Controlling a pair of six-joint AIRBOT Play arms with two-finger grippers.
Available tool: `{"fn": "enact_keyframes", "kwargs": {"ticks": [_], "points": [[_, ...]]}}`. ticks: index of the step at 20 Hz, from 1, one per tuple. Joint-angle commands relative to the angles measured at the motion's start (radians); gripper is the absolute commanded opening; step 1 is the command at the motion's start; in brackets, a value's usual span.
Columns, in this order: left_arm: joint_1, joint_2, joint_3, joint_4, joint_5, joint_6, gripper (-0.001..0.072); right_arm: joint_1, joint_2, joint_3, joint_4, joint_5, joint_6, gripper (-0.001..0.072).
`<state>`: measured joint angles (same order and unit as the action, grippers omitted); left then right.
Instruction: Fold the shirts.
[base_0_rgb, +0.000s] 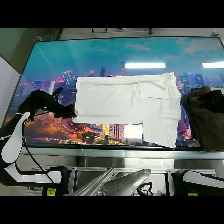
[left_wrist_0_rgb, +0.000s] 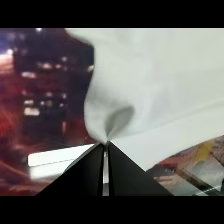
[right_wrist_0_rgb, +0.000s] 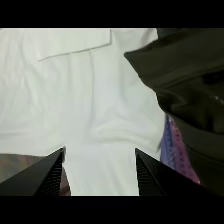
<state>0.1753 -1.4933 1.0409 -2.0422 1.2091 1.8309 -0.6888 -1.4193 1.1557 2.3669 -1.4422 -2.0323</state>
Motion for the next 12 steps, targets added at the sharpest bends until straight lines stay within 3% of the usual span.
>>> {"fn": "enact_keyframes", "kwargs": {"ticks": [1,3,7,12], "points": [[0.059,-0.001,0.044,0.046,0.062,-0.007,0.0013,-0.008,0.054,-0.129,-0.106,0.002,0.055,0.0502],[0.108,0.002,0.033,0.075,0.112,-0.007,0.0013,-0.008,0.102,-0.266,-0.204,0.057,0.101,0.0503],[0.166,0.011,0.004,0.078,0.107,0.01,0.0013,0.036,0.106,-0.475,-0.119,0.18,0.064,0.0503],[0.146,0.011,0.005,0.077,0.094,0.013,0.0013,0.188,0.002,-0.531,-0.108,0.259,0.02,0.0503]]}}
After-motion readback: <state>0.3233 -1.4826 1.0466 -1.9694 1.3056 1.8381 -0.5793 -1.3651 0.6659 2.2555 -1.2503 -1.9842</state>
